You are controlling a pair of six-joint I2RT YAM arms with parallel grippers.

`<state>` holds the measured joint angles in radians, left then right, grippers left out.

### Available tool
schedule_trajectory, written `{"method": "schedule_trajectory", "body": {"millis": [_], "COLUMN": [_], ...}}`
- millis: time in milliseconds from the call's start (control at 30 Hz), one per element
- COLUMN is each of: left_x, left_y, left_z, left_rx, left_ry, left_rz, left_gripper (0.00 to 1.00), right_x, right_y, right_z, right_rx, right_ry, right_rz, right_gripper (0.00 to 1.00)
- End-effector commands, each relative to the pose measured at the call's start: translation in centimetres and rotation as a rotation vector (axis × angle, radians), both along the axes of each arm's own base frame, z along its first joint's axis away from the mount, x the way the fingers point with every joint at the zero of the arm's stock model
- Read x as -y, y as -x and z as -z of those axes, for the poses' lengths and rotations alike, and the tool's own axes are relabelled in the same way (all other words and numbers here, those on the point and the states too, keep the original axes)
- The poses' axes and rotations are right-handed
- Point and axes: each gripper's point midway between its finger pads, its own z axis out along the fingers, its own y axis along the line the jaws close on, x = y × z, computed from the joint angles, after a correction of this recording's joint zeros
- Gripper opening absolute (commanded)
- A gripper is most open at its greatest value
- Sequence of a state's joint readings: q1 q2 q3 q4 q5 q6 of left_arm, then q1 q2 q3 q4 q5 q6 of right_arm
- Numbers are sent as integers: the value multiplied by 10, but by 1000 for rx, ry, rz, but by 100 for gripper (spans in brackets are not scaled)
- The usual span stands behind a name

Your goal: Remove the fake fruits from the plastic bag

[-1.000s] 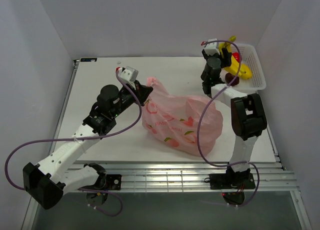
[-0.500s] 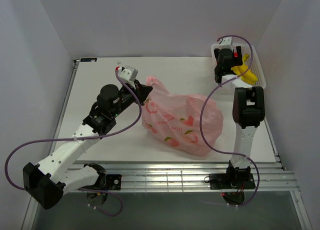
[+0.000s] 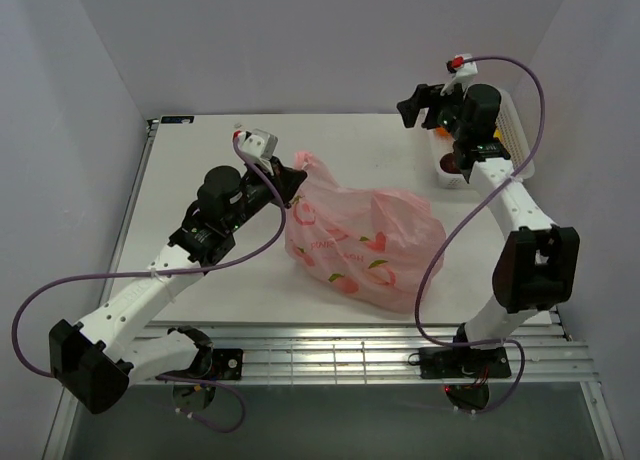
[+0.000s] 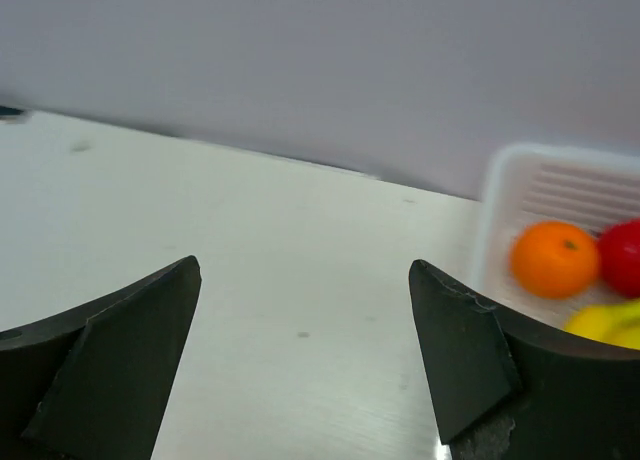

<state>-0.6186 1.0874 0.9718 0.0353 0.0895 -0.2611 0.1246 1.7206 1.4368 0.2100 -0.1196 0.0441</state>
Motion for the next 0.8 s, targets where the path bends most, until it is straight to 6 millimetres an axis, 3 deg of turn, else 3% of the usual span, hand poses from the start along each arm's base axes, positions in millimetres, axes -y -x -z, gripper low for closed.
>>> {"method": "schedule_trajectory", "body": {"millis": [0, 33, 67, 100, 133, 167, 233, 433, 567, 700, 733, 767], "left_x": [-2, -2, -1, -1, 0, 1, 2, 5, 7, 8, 7, 6], "left_y": [-1, -1, -2, -2, -3, -3, -5, -4, 1, 12, 14, 16], "left_z": [-19, -19, -15, -18, -16, -16, -15, -11, -12, -14, -10, -6], "left_rx": [28, 29, 21, 27, 19, 18, 4, -43, -59, -36, -41, -46], "left_ry": [55, 61, 61, 73, 79, 82, 87, 117, 134, 124, 112, 101], "left_rz": [-24, -26, -24, -24, -24, -22, -30, -26, -4, 37, 36, 35], "left_gripper": [0, 0, 0, 0, 0, 0, 0, 0, 0, 0, 0, 0], "right_x": [-86, -105, -116, -127, -150, -161, -181, -188, -187, -188, -177, -171], "right_y": [103, 135, 157, 189, 224, 244, 290, 376, 378, 322, 288, 273], "right_z": [-64, -68, -60, -77, -76, -66, -66, -32, 1, 48, 63, 76], "right_rx": [-44, -75, -90, -87, -96, -128, -113, -263, -431, -587, -610, -661], "right_ry": [-300, -340, -380, -422, -412, -415, -334, -263, -281, -249, -207, -207], "right_rz": [-538, -687, -758, -842, -977, -1027, -1181, -1472, -1396, -990, -738, -617], "right_gripper": [90, 90, 90, 90, 90, 90, 90, 90, 90, 90, 90, 90]}}
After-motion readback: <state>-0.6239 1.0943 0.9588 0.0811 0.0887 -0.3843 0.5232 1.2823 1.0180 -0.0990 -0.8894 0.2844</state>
